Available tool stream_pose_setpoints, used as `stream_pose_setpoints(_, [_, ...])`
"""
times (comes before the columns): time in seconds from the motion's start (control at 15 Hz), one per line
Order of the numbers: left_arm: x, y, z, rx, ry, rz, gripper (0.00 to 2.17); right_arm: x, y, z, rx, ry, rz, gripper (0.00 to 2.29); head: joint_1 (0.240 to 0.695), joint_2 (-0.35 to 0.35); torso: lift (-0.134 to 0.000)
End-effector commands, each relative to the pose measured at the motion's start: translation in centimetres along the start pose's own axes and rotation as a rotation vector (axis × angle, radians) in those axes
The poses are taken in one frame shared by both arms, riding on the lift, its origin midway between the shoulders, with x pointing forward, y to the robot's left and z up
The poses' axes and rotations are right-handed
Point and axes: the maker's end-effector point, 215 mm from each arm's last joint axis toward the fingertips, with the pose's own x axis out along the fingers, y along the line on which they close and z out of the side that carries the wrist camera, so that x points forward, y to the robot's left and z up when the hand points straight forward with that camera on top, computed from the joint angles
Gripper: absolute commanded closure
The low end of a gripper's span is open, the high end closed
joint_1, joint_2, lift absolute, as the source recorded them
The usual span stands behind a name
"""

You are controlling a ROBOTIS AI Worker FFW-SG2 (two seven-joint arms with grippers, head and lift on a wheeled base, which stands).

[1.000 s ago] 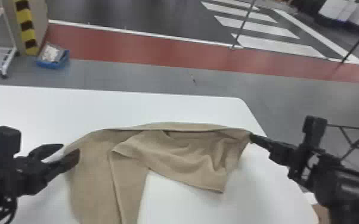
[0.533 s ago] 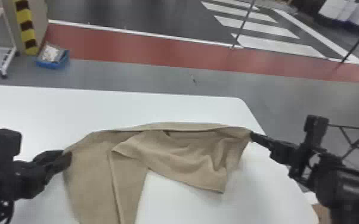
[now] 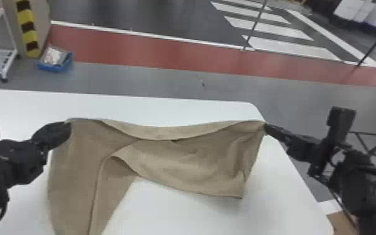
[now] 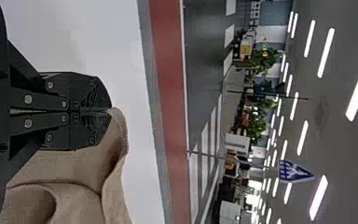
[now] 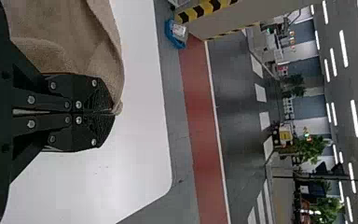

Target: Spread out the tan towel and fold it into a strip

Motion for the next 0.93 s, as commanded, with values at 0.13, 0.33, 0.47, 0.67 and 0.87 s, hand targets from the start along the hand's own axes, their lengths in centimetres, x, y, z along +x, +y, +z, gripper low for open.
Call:
stream_pose_setpoints(0.13, [-2.5,-1.1,9.0,-0.010,-0.170,-0.023,1.86,-4.4,3.0,6.5,-0.005,-0.129,0.073,1.71,0.695,-0.350,-0.124])
stream_pose_setpoints(0.33, [-2.9,2.0,12.2,0.006,-0.228,0.048,1.85,-5.8,1.2,8.3,0.046,-0.185,0.060,1.71,0.624,-0.346,-0.124])
stream_pose_setpoints(0.47, [-1.4,5.3,13.9,0.016,-0.259,0.092,1.85,-3.3,1.3,9.0,0.064,-0.198,0.082,1.71,0.592,-0.335,-0.124])
stream_pose_setpoints(0.67, [2.7,11.3,18.2,0.036,-0.319,0.171,1.85,3.2,2.9,12.5,0.096,-0.240,0.133,1.71,0.556,-0.284,-0.124])
stream_pose_setpoints(0.87, [6.4,13.7,23.9,0.059,-0.396,0.189,1.85,8.9,4.1,18.0,0.089,-0.286,0.178,1.71,0.474,-0.210,-0.124])
